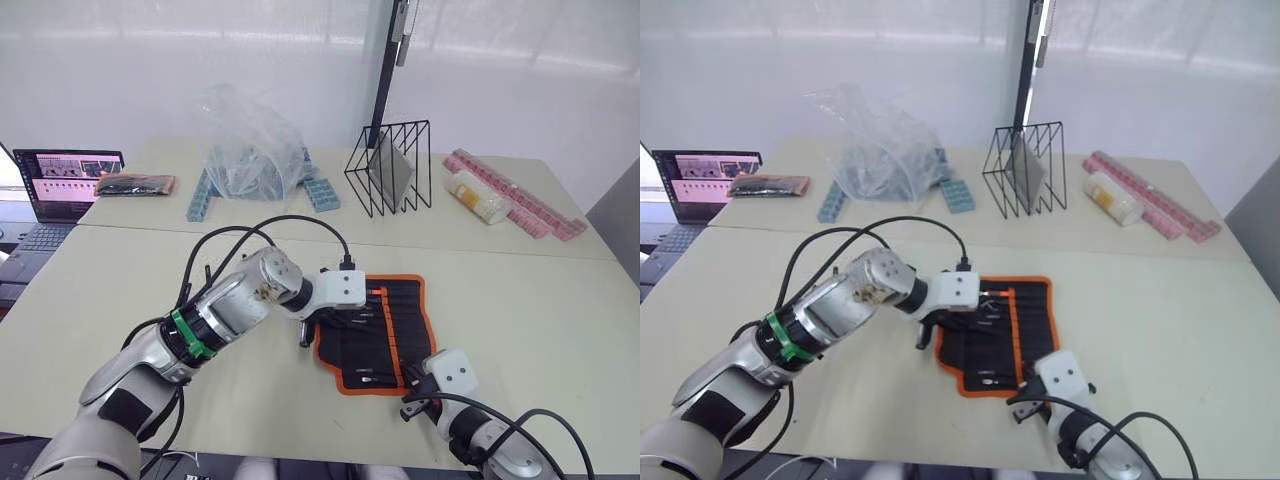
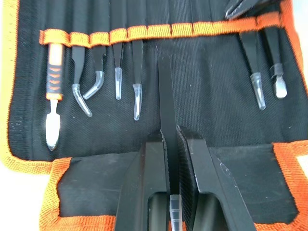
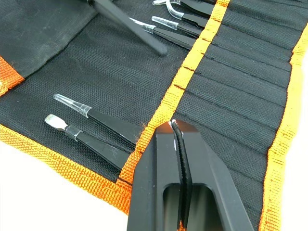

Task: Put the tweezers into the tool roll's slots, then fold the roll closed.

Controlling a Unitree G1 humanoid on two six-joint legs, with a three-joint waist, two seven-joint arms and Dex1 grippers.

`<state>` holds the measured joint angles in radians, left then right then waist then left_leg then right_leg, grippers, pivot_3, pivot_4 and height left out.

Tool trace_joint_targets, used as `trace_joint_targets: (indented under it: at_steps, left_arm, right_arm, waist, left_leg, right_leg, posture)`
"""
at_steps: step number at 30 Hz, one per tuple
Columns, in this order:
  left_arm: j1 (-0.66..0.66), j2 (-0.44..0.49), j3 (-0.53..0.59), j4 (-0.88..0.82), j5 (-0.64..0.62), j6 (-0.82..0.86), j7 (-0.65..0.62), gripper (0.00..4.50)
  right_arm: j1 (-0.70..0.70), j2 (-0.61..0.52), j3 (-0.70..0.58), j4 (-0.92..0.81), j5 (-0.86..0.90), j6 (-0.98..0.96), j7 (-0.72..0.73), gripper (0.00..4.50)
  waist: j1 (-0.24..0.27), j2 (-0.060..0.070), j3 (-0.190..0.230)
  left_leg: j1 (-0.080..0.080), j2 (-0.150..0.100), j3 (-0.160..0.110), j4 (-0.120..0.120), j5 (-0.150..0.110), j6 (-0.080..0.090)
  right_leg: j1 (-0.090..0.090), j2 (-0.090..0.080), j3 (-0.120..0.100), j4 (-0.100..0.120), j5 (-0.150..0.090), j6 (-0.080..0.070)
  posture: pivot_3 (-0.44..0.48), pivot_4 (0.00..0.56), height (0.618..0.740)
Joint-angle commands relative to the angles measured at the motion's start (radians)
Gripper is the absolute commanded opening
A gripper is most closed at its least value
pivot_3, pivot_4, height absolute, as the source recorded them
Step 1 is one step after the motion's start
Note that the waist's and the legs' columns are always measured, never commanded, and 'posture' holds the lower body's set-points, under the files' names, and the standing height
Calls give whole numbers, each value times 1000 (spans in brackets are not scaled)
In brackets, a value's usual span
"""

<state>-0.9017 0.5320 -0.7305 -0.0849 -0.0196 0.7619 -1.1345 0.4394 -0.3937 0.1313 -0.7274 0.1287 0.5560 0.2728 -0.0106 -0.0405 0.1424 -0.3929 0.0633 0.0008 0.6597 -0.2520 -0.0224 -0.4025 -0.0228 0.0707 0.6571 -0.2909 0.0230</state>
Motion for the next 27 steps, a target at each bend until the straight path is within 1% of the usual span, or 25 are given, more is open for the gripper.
trace_joint_targets:
  at_steps: [1, 9, 14, 21, 27]
  left_arm:
    - [-35, -33, -8, 25, 39, 2, 8, 33]
    - [-32, -92, -14, 54, 83, -2, 17, 33]
    - [-30, -130, -16, 87, 115, -10, 35, 33]
    - [-23, -160, -18, 91, 141, -28, 50, 33]
    - [15, -181, -24, 69, 151, -68, 60, 33]
  right_arm:
    - [51, -3, 49, 81, -9, 46, 10, 0]
    - [63, -3, 59, 81, -21, 42, 13, 0]
    - [66, -1, 63, 79, -28, 43, 15, 0]
    - [70, -1, 59, 83, -29, 40, 20, 0]
    - [73, -3, 56, 84, -29, 37, 22, 0]
  waist:
    - [1, 0, 0]
    - [3, 0, -1]
    - [7, 0, -1]
    - [8, 0, -1]
    - [10, 0, -1]
  left_leg:
    - [0, 0, 0, 0, 0, 0]
    - [2, 0, 0, 1, 0, 0]
    - [5, 0, 0, 1, 0, 0]
    - [8, -1, -1, 1, 0, 0]
    - [8, -1, -1, 1, 0, 0]
  right_leg:
    - [0, 0, 0, 0, 0, 0]
    - [2, 0, 0, 0, 0, 0]
    - [6, 0, 0, 0, 0, 0]
    - [11, 0, 0, 0, -1, 1]
    - [12, 0, 0, -1, -1, 1]
  posture:
    - [0, 150, 720]
    - [0, 150, 720]
    - [0, 150, 720]
    - [0, 150, 720]
    - [0, 150, 720]
